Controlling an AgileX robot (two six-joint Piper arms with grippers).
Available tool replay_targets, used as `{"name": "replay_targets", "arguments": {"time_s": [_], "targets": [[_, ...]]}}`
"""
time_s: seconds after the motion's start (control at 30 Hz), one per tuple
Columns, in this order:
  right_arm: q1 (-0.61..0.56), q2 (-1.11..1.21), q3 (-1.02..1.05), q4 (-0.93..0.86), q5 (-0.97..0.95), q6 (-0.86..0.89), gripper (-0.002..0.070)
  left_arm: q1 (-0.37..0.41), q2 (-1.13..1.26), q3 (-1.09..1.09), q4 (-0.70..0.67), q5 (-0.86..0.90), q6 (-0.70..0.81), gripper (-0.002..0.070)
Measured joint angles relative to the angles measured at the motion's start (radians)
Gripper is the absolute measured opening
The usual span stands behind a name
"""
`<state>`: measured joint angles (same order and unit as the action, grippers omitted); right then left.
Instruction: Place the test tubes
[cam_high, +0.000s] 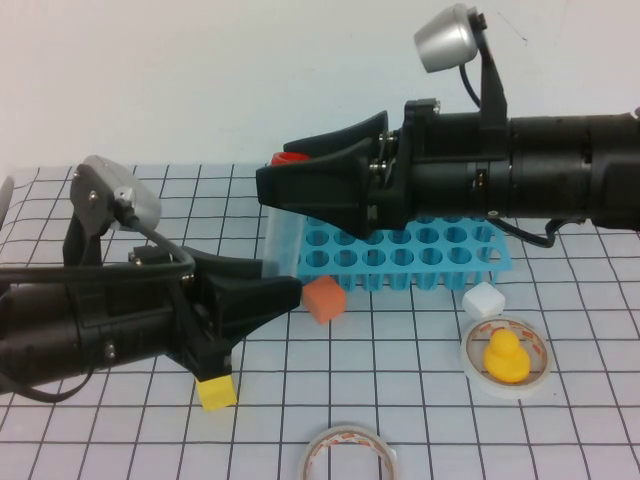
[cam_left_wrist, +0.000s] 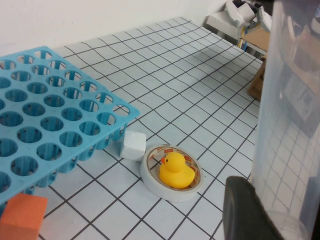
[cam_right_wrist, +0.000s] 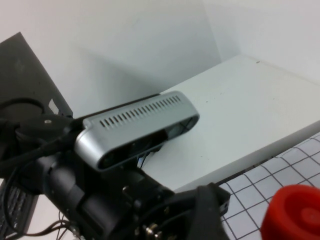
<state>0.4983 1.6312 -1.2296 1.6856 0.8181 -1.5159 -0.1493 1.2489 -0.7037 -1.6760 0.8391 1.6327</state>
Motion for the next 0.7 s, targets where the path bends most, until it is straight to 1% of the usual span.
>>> {"name": "replay_targets", "arguments": {"time_s": [0.17, 0.27, 0.4, 0.7], "targets": [[0.003, 0.000, 0.000, 0.000, 0.000, 0.004, 0.0417, 0.000, 0.000, 0.000, 0.000, -0.004, 0.000, 0.0211], [0.003, 0.000, 0.000, 0.000, 0.000, 0.004, 0.0385, 0.000, 0.000, 0.000, 0.000, -0.004, 0.000, 0.0211], [0.003, 0.000, 0.000, 0.000, -0.002, 0.004, 0.0370, 0.000, 0.000, 0.000, 0.000, -0.004, 0.000, 0.0211], [0.003, 0.002, 0.000, 0.000, 0.008, 0.004, 0.0368, 0.000, 0.000, 0.000, 0.000, 0.002, 0.000, 0.0211]]}}
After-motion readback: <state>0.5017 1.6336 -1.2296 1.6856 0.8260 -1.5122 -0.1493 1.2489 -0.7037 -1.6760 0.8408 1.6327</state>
